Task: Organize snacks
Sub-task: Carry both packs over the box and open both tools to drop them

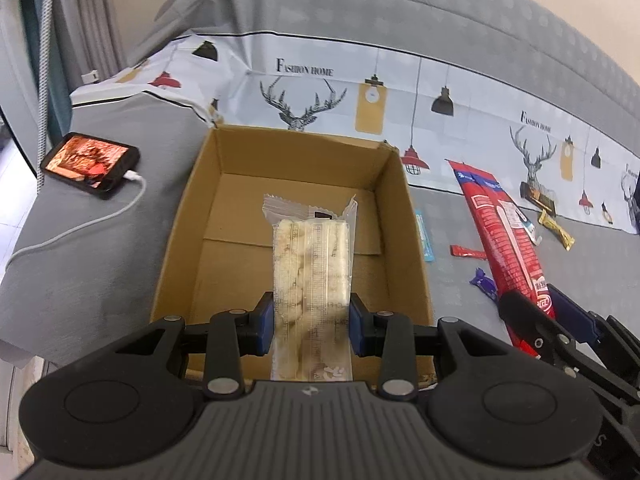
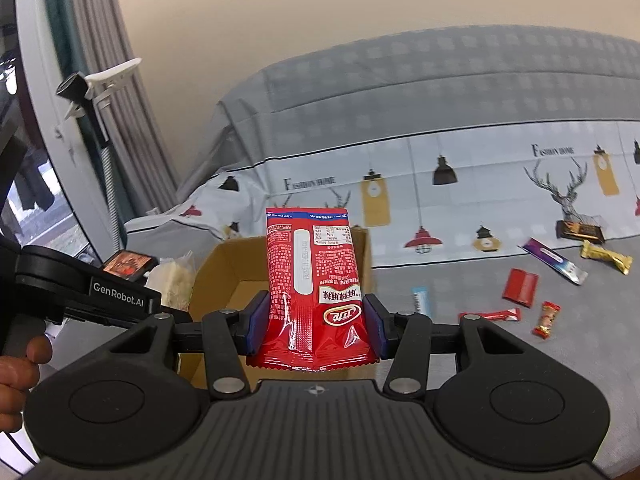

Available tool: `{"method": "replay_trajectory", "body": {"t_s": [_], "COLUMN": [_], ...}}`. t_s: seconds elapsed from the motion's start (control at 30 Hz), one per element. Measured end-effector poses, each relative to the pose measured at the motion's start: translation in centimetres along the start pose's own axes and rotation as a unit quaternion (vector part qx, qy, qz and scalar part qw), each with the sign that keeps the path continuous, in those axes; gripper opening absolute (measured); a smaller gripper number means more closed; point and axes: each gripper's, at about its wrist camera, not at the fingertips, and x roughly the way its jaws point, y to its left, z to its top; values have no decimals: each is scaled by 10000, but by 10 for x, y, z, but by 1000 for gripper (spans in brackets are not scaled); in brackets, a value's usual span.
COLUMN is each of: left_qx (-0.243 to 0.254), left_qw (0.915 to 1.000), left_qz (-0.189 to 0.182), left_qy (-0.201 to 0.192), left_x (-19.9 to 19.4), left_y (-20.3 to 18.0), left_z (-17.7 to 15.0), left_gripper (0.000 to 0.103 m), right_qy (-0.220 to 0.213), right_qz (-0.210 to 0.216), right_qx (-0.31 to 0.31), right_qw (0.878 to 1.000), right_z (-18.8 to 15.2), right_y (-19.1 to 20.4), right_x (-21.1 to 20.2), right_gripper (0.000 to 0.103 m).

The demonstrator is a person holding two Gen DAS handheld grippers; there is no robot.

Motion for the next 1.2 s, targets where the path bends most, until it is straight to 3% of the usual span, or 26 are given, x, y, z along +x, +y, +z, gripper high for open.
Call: {"method": "replay_trajectory", "body": {"t_s": [1.2], "left_qx": [-370], "left_qw": [9992], "left_qz": [131], "left_qy": [125], "left_x": [48], "left_y": [48], "left_z": [24], "left_gripper": [41], "right_qy": [556], "right_qz": [-21], "right_qx": [-285], "right_qw": [9980], "right_z": [0], "right_y": [24], "right_x": [60], "right_gripper": [52]}}
